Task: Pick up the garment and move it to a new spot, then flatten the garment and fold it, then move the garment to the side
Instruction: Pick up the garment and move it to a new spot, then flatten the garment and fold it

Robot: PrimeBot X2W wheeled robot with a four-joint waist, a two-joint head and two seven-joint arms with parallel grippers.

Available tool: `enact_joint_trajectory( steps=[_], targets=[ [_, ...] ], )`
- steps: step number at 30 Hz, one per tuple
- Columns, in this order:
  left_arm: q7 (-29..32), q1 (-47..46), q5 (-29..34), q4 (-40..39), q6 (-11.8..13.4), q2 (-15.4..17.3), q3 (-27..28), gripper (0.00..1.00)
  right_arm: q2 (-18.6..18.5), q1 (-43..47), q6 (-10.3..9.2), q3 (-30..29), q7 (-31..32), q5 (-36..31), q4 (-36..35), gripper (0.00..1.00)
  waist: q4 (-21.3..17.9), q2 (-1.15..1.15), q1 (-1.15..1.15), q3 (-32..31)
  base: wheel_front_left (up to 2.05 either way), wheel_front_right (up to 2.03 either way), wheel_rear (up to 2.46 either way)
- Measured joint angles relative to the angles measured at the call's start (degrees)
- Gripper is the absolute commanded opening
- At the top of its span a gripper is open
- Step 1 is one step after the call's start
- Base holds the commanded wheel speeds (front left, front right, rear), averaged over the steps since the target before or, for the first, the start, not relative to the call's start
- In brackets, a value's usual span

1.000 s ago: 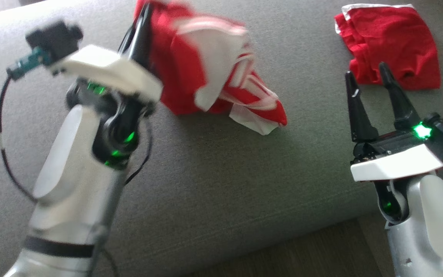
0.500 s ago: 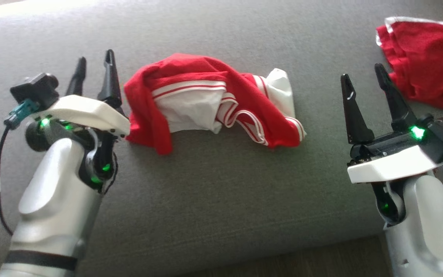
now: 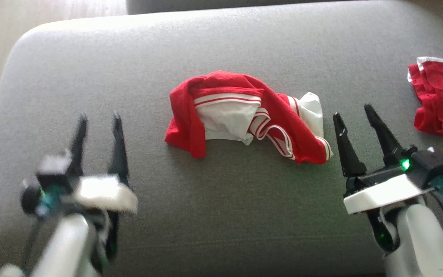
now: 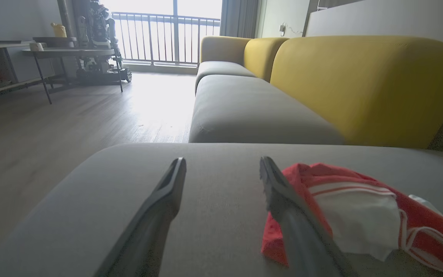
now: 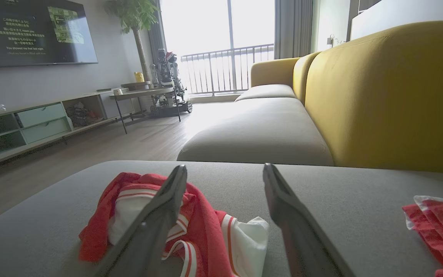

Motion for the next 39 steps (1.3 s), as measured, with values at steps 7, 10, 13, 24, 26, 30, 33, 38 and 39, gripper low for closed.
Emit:
enact_joint_trajectory(
  steps=[7,10,13,24,26,30,33,38,39],
  targets=[
    [0.00,8.67,5.21,-1.19,-1.22,-7.11,3.43,1.00,0.07,2.04,0.00,1.45,0.00,-0.32,2.14,1.00,1.52,0.00,0.00,-0.97,0.00,0.00,0.00],
    [0.00,8.72,7.06,-1.22,-2.83,-8.48,4.60,1.00,0.09,2.10,0.00,1.68,0.00,0.11,2.86,1.00,1.87,0.00,0.00,-0.89,0.00,0.00,0.00],
    [0.00,8.73,8.45,-1.21,-4.41,-9.64,5.32,1.00,0.09,1.96,0.00,2.87,0.00,0.58,3.74,1.00,2.63,0.00,0.00,-0.43,0.00,0.00,0.00],
    [0.00,8.09,10.47,-0.18,-6.65,-10.46,5.23,1.00,0.08,-5.50,0.00,9.24,1.49,4.86,12.94,1.00,7.59,0.00,0.00,2.44,0.00,0.00,0.00],
    [0.00,7.95,10.33,0.07,-6.60,-10.51,4.95,1.00,0.04,-7.50,0.00,9.11,2.58,5.54,16.29,1.00,9.15,0.00,0.00,3.10,0.00,0.00,0.00],
    [0.00,7.86,9.28,0.08,-6.14,-10.61,3.32,1.00,0.01,-10.25,0.00,7.13,3.69,7.30,22.50,1.00,12.32,0.00,0.00,4.35,0.00,0.00,0.00],
    [0.00,7.86,9.16,0.08,-5.52,-10.71,3.14,1.00,-0.11,-12.01,-0.01,5.87,3.90,8.75,26.01,1.00,14.57,0.00,0.00,5.16,0.00,0.00,0.00],
    [0.00,7.85,8.32,0.18,-5.12,-10.72,2.79,1.00,-0.12,-14.62,0.00,6.06,3.88,12.78,29.45,1.00,17.55,0.00,0.00,6.14,0.00,0.00,0.00],
    [0.00,7.85,8.32,0.24,-4.97,-10.72,2.75,1.00,-0.12,-15.07,0.00,6.10,3.86,12.94,30.03,1.00,17.93,0.00,0.00,6.25,0.00,0.00,0.00]
  ],
)
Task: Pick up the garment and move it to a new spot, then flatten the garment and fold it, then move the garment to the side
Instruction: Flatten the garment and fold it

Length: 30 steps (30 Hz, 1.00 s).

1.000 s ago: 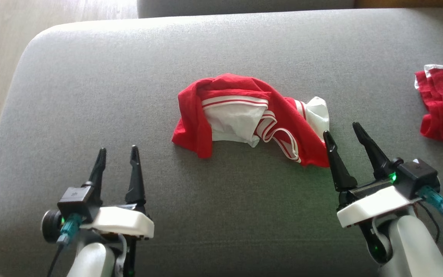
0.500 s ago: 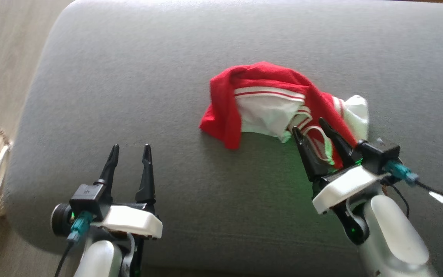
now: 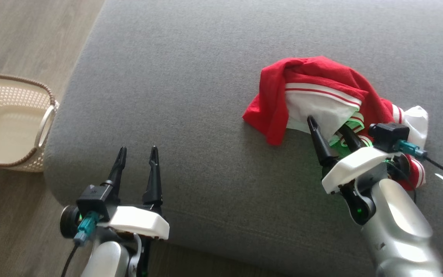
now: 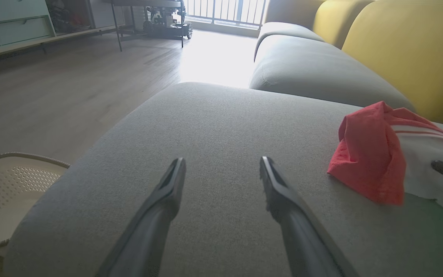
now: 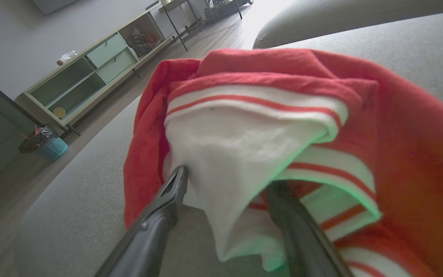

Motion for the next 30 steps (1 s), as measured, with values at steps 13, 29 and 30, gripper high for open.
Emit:
enact_joint_trajectory(
  steps=[13,29,30],
  targets=[
    [0.00,0.15,-0.01,0.44,0.44,0.00,0.85,1.00,0.00,-1.82,0.00,-8.40,-3.54,-6.33,-0.93,0.00,-2.41,0.00,0.00,-2.59,0.00,0.00,0.00],
    [0.00,4.45,-0.01,0.94,-0.65,0.03,0.80,1.00,-11.44,-7.20,-0.01,-20.95,5.57,-18.70,-28.08,0.00,-6.11,0.00,0.00,-11.88,0.00,0.00,0.00],
    [0.00,4.79,-0.01,0.97,-0.68,0.03,0.80,1.00,-12.26,-8.92,0.00,-20.80,6.22,-19.39,-29.28,0.00,-5.65,0.00,0.00,-12.03,0.00,0.00,0.00]
  ],
)
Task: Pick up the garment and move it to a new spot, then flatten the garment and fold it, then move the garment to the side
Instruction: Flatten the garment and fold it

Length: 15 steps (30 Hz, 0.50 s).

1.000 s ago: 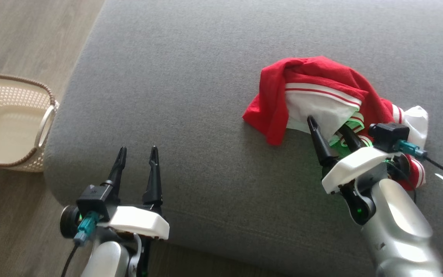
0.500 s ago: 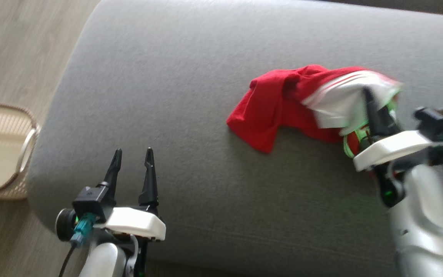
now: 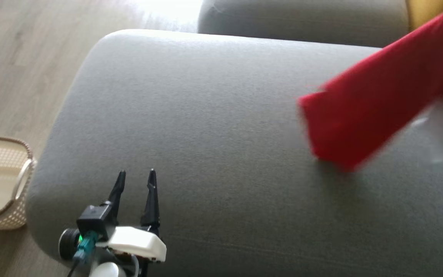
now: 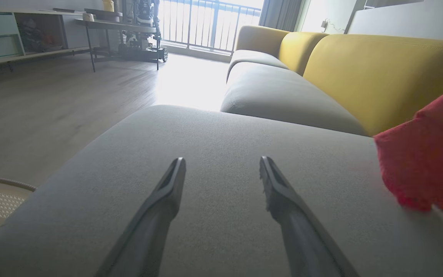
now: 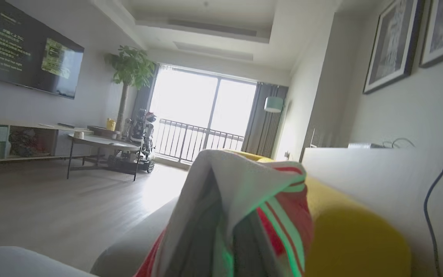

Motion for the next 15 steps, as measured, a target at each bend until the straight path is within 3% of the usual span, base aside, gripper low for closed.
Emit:
enact_joint_trajectory(
  steps=[3,7,8,15],
  targets=[
    [0.00,0.40,-0.02,0.04,-0.38,0.02,-0.07,1.00,-1.88,-5.12,0.00,3.14,1.62,-1.36,-2.82,0.00,1.62,0.00,0.00,-0.25,0.00,0.00,0.00],
    [0.00,0.37,-1.02,0.01,-0.37,0.02,-0.38,1.00,-3.64,-8.39,0.00,15.18,5.02,0.38,-3.13,0.00,4.26,0.00,0.00,0.13,0.00,0.00,0.00],
    [0.00,0.37,-1.02,0.01,-0.37,0.02,-0.38,1.00,-3.64,-8.39,0.00,15.18,5.02,0.38,-3.13,0.00,4.26,0.00,0.00,0.13,0.00,0.00,0.00],
    [0.00,-0.65,-1.54,0.01,0.07,0.03,0.31,1.00,-4.48,-8.20,0.00,40.96,7.93,10.17,7.81,0.00,8.88,0.00,0.00,2.69,0.00,0.00,0.00]
  ],
)
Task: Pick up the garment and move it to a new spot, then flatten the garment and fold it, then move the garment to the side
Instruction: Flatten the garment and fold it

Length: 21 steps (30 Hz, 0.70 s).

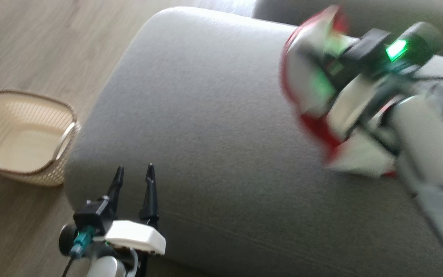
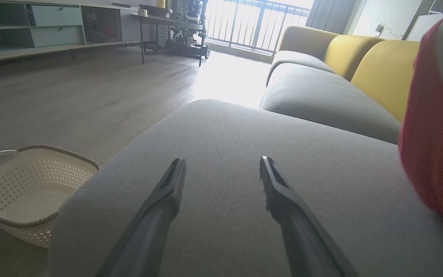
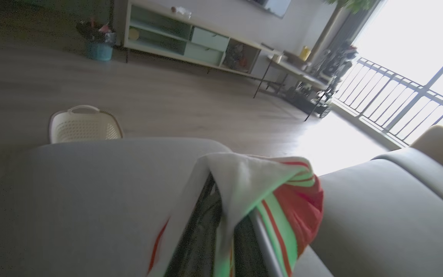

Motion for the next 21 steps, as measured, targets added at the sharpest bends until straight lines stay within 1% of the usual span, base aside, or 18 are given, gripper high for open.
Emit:
enact_joint_trajectory(
  steps=[5,6,7,9,11,13,16,18,21],
  targets=[
    [0.00,-2.57,-1.29,0.00,0.08,-0.02,-1.00,1.00,1.32,-0.11,0.00,14.11,-0.54,5.57,12.52,0.00,3.22,0.00,0.00,2.60,0.00,0.00,0.00],
    [0.00,-2.87,-1.63,-0.01,0.14,-0.02,-1.55,1.00,2.29,-0.09,0.00,15.93,-0.54,7.03,15.24,0.36,3.87,0.00,0.00,3.02,0.00,0.00,0.00],
    [0.00,-2.97,-1.86,0.00,0.23,-0.02,-2.27,1.00,3.25,-0.10,0.00,17.79,-0.53,8.53,17.79,1.00,4.54,0.00,0.00,3.38,0.00,0.00,0.00],
    [0.00,-2.90,-2.32,0.05,0.76,-0.07,-3.27,1.00,5.36,-0.11,0.00,20.70,-0.87,10.50,21.61,1.00,5.65,0.00,0.00,3.98,0.00,0.00,0.00],
    [0.00,-2.90,-2.60,0.14,1.14,-0.03,-3.98,1.00,7.24,-0.54,0.00,22.32,-2.10,12.11,24.49,1.00,6.30,0.00,0.00,4.55,0.00,0.00,0.00],
    [0.00,-2.92,-2.59,0.45,1.19,-0.05,-4.05,1.00,8.27,-2.19,0.00,24.04,-2.91,13.04,26.61,1.00,6.42,0.00,0.01,4.74,0.00,0.00,0.00],
    [0.00,-2.91,-2.49,0.80,1.41,-0.04,-3.90,1.00,8.81,-5.19,0.00,25.18,-3.15,15.52,29.02,1.00,5.77,0.00,0.00,4.09,0.00,0.00,0.00],
    [0.00,-2.91,-2.40,0.78,1.53,-0.04,-3.50,1.00,8.70,-6.52,0.00,26.07,-3.49,16.44,29.38,1.00,4.97,0.00,0.00,3.56,0.00,0.00,0.00],
    [0.00,-2.87,-1.64,0.68,1.51,-0.03,-1.99,1.00,7.53,-7.27,0.00,25.98,-5.71,17.14,29.70,1.00,3.28,0.00,0.00,2.66,0.00,0.00,0.00]
  ],
)
